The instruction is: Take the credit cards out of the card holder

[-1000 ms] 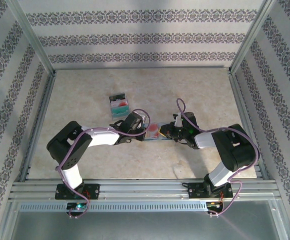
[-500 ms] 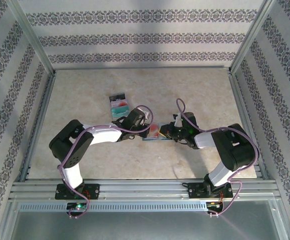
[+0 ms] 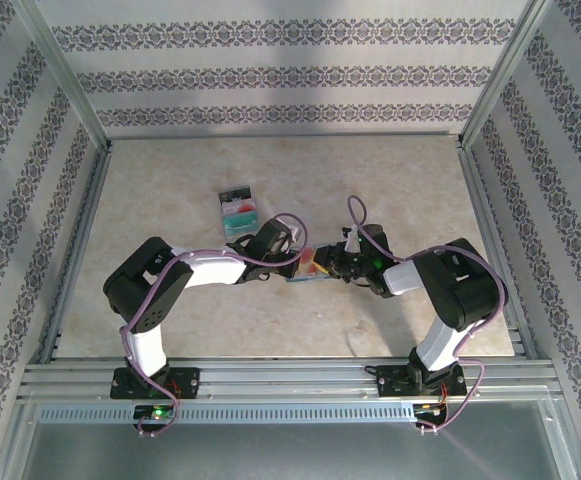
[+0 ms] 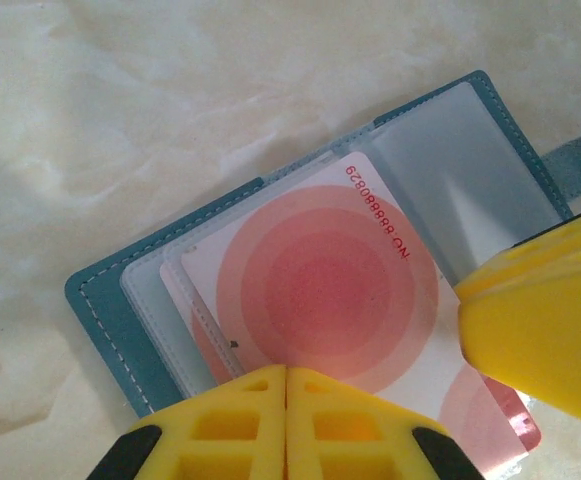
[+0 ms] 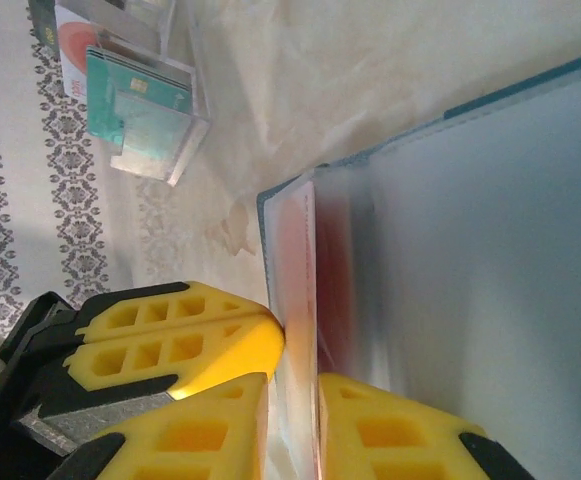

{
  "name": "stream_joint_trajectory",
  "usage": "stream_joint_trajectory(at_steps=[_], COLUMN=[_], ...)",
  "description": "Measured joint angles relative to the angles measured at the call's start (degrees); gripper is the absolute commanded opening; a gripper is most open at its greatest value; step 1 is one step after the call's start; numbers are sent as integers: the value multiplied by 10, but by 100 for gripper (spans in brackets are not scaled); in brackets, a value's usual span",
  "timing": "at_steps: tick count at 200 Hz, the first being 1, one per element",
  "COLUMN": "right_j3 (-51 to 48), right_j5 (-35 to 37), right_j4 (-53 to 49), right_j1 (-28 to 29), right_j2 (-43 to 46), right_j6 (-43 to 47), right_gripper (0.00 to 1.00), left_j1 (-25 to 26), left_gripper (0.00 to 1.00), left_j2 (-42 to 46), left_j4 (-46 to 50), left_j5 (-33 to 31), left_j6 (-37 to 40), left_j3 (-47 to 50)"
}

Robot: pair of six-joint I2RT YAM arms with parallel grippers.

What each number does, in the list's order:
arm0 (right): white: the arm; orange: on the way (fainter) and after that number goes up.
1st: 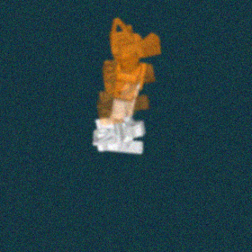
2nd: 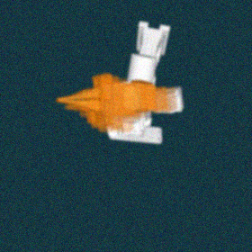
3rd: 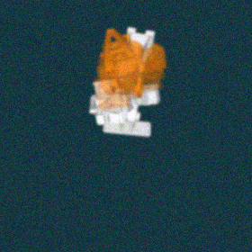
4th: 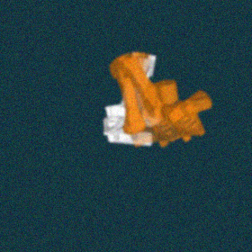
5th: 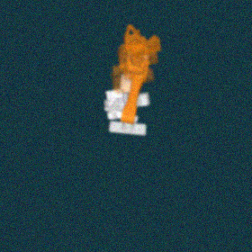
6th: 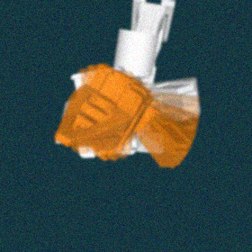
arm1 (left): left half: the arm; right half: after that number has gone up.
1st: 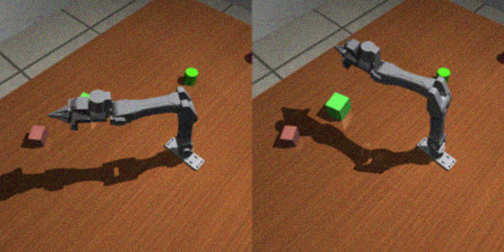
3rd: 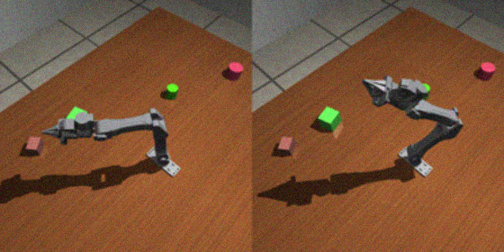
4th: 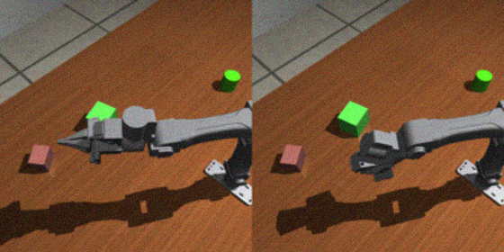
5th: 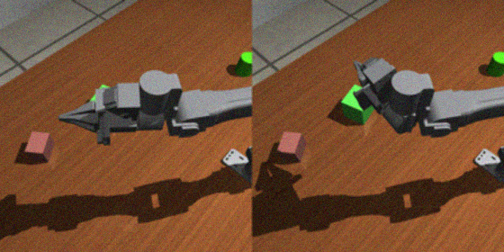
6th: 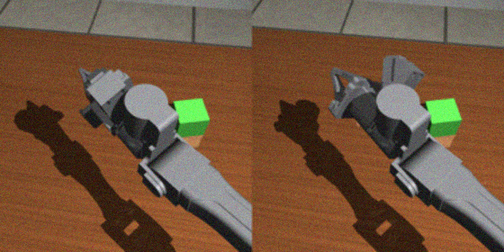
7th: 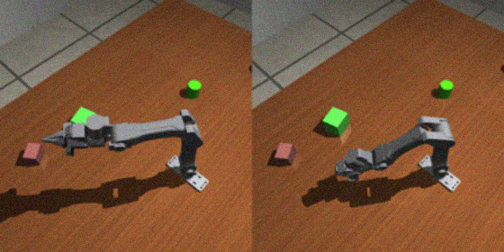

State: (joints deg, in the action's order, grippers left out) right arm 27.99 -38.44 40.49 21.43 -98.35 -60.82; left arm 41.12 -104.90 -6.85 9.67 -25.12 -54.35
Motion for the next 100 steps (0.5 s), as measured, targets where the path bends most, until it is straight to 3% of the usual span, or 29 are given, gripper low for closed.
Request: stream_joint_trajectory(at_steps=[100], right_j3=[-6], right_j5=[-1], right_j4=[40], right_j1=[-3], right_j2=[-16], right_j6=[-21], right_gripper=[9], left_j1=[-7], left_gripper=[7], left_j2=[2], left_j4=[-2], left_j5=[0], left_j6=[-4], left_j3=[4])
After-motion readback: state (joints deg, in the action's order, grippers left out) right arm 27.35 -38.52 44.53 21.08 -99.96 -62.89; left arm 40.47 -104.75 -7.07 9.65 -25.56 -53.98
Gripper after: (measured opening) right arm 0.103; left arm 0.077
